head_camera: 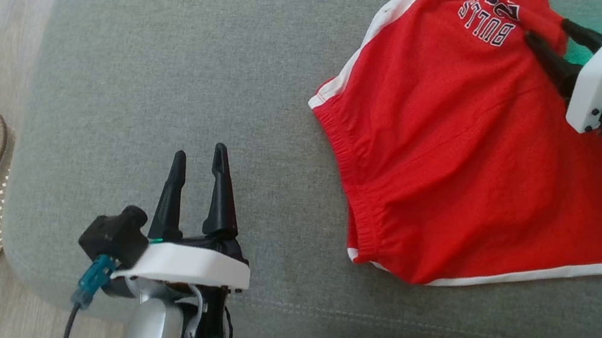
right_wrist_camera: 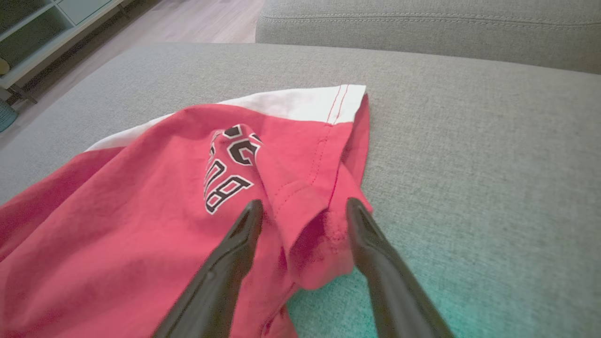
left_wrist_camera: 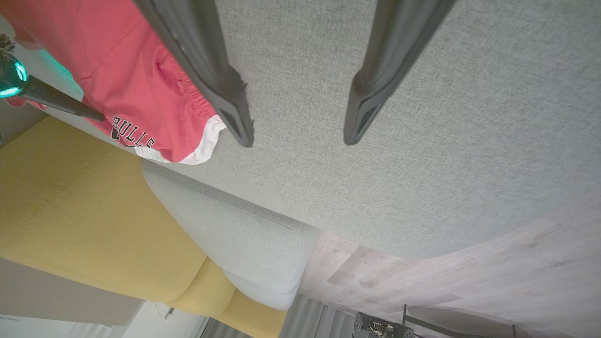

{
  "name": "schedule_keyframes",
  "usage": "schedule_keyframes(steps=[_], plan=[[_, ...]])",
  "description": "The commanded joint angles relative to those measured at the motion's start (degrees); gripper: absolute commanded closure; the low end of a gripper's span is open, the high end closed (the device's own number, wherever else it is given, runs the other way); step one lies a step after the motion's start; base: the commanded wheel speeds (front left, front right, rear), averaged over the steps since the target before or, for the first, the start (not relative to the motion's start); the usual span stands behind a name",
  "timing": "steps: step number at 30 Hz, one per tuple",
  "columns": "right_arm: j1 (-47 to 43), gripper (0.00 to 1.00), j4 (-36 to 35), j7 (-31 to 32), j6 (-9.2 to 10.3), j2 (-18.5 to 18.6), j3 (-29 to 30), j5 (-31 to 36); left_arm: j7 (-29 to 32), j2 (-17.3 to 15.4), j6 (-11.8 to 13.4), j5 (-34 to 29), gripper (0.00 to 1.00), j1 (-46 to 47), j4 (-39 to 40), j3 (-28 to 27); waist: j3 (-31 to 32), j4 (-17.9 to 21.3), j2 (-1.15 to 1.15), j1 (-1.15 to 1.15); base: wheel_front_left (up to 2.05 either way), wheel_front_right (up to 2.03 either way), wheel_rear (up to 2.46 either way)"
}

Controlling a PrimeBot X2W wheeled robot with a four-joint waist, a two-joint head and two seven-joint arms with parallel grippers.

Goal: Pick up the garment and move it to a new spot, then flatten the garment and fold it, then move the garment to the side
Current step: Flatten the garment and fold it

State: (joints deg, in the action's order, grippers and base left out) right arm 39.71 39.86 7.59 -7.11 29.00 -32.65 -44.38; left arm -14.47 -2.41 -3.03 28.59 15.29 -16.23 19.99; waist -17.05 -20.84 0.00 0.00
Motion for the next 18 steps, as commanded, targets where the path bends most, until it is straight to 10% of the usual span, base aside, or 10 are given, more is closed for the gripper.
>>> schedule_keyframes(steps=[1, 18], plan=[[1.46, 1.0, -1.08, 0.1, -0.37, 0.81, -0.28, -0.35, -0.52, -0.47, 0.11, 0.49, 0.0, 1.98, 1.54, -1.53, -0.02, -0.09, 0.0, 0.0, 0.0, 0.0, 0.0], [8.86, 1.0, 1.66, 0.09, -0.37, 6.28, -3.31, 6.38, -0.52, -0.47, 0.09, 0.78, 0.0, 2.17, 1.32, -0.19, -0.17, -1.4, 0.0, 0.0, 0.0, 0.0, 0.0]])
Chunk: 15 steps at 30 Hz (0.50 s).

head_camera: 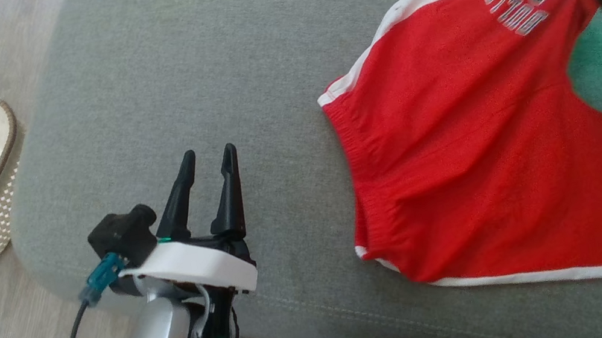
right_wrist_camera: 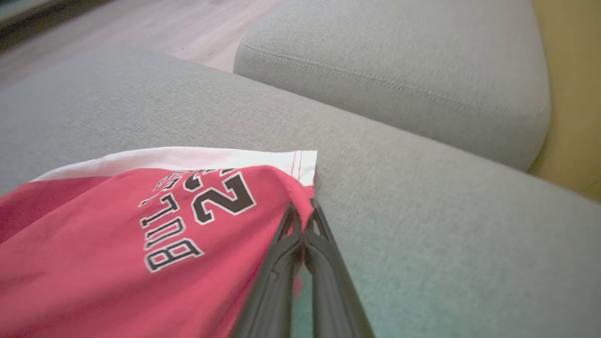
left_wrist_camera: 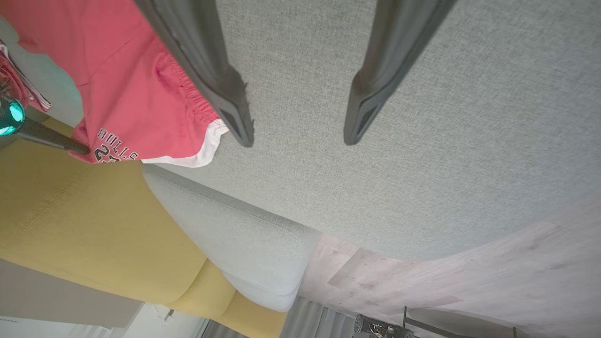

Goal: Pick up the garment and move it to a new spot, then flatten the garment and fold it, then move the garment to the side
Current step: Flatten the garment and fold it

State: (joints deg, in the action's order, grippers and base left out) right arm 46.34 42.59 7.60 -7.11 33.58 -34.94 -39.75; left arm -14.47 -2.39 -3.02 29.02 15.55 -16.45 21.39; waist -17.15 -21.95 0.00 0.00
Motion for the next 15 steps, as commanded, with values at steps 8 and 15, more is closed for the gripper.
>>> schedule_keyframes(steps=[8, 15], plan=[[7.35, 0.5, 2.55, 1.23, -0.37, 4.7, -6.82, 9.62, -0.52, -0.49, 0.37, 1.23, 0.0, 1.84, 1.62, -0.61, -0.3, -1.63, 0.0, 0.0, 0.0, 0.0, 0.0], [9.79, 0.0, 10.16, 1.87, -0.37, 4.26, -7.44, 14.68, -0.52, -0.49, 0.65, 1.42, 0.0, 1.69, 1.33, -0.17, -0.06, -1.19, 0.0, 0.0, 0.0, 0.0, 0.0]])
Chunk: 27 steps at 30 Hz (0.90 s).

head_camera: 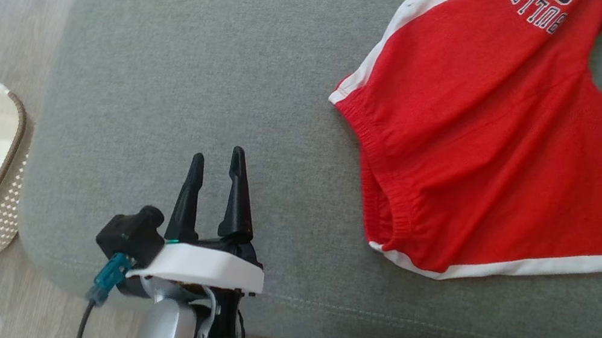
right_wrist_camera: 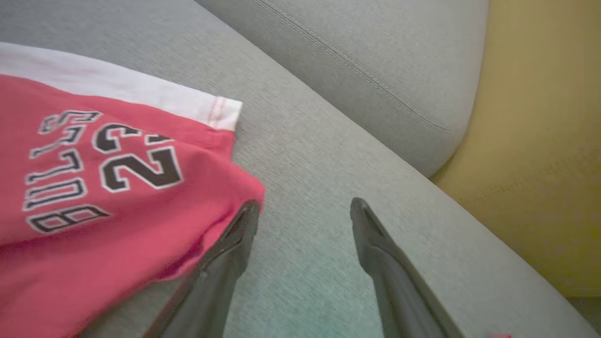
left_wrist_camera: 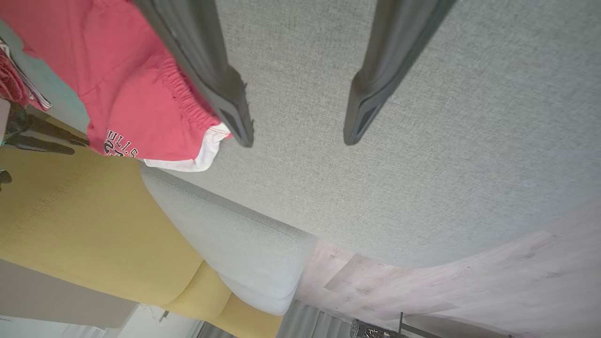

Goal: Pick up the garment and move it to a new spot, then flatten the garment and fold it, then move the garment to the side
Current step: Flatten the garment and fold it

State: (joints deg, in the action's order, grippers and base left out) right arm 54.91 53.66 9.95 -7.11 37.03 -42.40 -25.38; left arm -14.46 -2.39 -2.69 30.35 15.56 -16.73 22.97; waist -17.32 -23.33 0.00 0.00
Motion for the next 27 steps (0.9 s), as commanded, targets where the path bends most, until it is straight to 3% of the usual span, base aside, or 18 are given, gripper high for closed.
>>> schedule_keyframes(steps=[1, 8, 14, 21, 27], plan=[[1.52, 0.0, 0.32, -0.98, -0.37, 0.49, 0.67, 0.74, -0.53, -0.49, 0.33, 0.04, 0.0, 1.85, 1.63, -1.77, 0.25, 0.42, 0.0, 0.0, 0.0, 0.0, 0.0], [2.64, 0.0, 7.97, -7.57, -0.37, -3.02, 7.31, 2.61, -0.53, -0.49, 0.14, -1.33, 0.0, 2.2, 1.27, -2.86, 2.8, 3.53, 0.0, 0.0, 0.0, 0.0, 0.0], [0.86, 0.0, 10.26, -14.78, -0.37, -7.19, 12.16, 1.6, -0.53, -0.49, -0.38, -3.0, 0.0, 1.63, 0.63, -4.02, 6.04, 6.96, 0.0, 0.0, 0.0, 0.0, 0.0], [-3.89, 0.0, 7.83, -21.51, -0.37, -11.06, 16.25, -1.36, -0.53, -0.49, -0.77, -4.06, 0.0, 0.24, 0.15, -4.88, 9.43, 10.13, 0.0, 0.0, 0.0, 0.0, 0.0], [-11.42, 0.0, 1.77, -24.05, -0.37, -13.56, 19.53, -3.43, -0.53, -0.49, -1.06, -4.13, 0.0, -1.92, -0.25, -5.32, 12.06, 12.53, 0.0, 0.0, 0.0, 0.0, 0.0]])
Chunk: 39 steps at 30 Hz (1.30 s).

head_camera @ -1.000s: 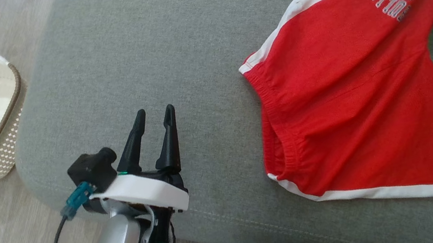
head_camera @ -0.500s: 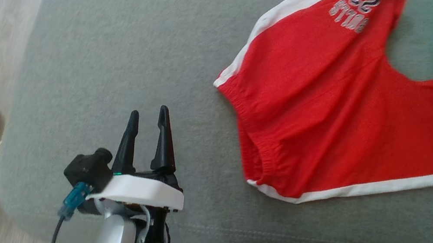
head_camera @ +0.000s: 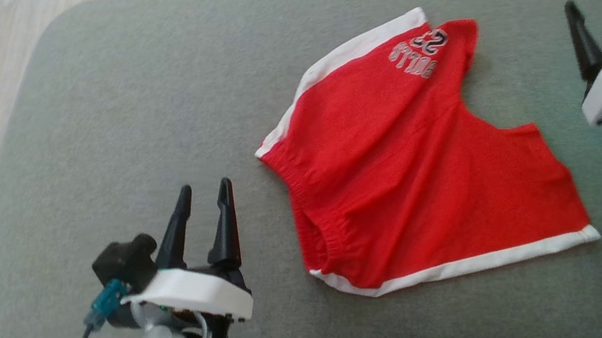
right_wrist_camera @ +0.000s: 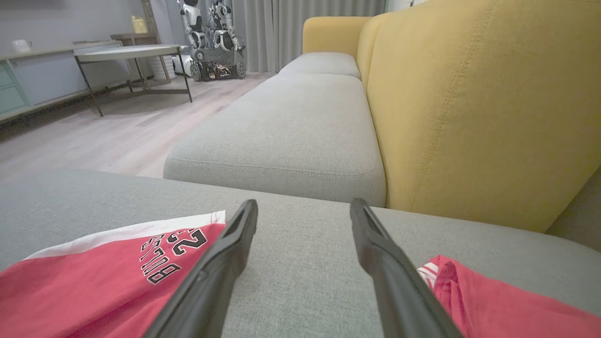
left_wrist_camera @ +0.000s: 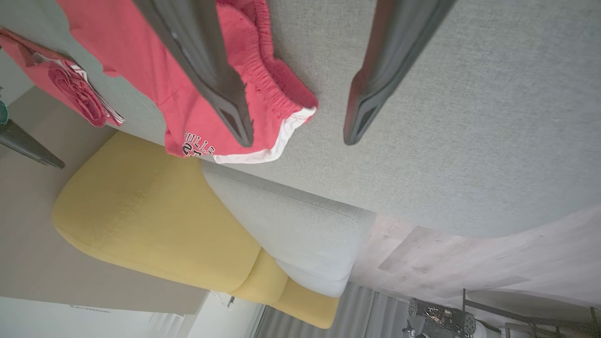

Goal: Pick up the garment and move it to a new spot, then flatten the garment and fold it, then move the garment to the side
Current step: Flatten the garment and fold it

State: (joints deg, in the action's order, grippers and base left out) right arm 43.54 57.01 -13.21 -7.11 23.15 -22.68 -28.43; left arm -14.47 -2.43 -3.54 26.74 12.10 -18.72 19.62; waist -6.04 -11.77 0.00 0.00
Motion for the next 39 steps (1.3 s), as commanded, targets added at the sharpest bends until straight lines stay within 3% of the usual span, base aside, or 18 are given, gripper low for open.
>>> schedule_keyframes(steps=[1, 13, 18, 26, 34, 39], plan=[[-1.43, 0.0, -2.86, -1.09, -0.37, 0.21, 0.59, -0.55, -0.52, -0.44, -0.25, -0.51, 0.0, 1.32, 1.82, -1.9, 0.86, 1.25, 0.0, 0.0, 0.0, 0.0, 0.0], [-19.46, 0.0, -19.39, -1.43, -0.37, -3.23, 10.8, 1.47, -0.52, -0.44, -0.36, 0.72, 0.0, -1.51, 1.31, 1.47, 0.94, 3.82, 0.0, 0.0, 0.0, 0.0, 0.0], [-24.42, 0.0, -26.25, 1.73, -0.37, -5.09, 15.16, 4.08, -0.43, -0.63, -1.89, -0.28, 0.0, -2.18, -1.2, 5.04, 0.72, 4.79, 0.0, 0.0, 0.0, 0.0, 0.0], [-28.98, 0.0, -35.07, 7.79, -0.37, -8.35, 22.12, 8.82, 3.99, -6.63, -3.77, -2.35, 0.0, -1.74, -4.98, 14.54, 0.68, 5.45, 0.0, 0.0, 0.0, 0.0, 0.0], [-30.97, 0.0, -39.75, 11.2, -0.37, -10.47, 24.53, 11.07, 5.01, -9.5, -3.92, -2.74, 0.0, 1.0, -5.45, 20.52, 0.32, 5.9, 0.0, 0.0, 0.0, 0.0, 0.0], [-31.36, 0.0, -41.24, 12.58, -0.37, -11.25, 25.16, 11.86, 3.83, -9.62, -3.93, -3.74, 0.0, 2.98, -7.11, 21.89, -0.22, 6.56, 0.0, 0.0, 0.0, 0.0, 0.0]])
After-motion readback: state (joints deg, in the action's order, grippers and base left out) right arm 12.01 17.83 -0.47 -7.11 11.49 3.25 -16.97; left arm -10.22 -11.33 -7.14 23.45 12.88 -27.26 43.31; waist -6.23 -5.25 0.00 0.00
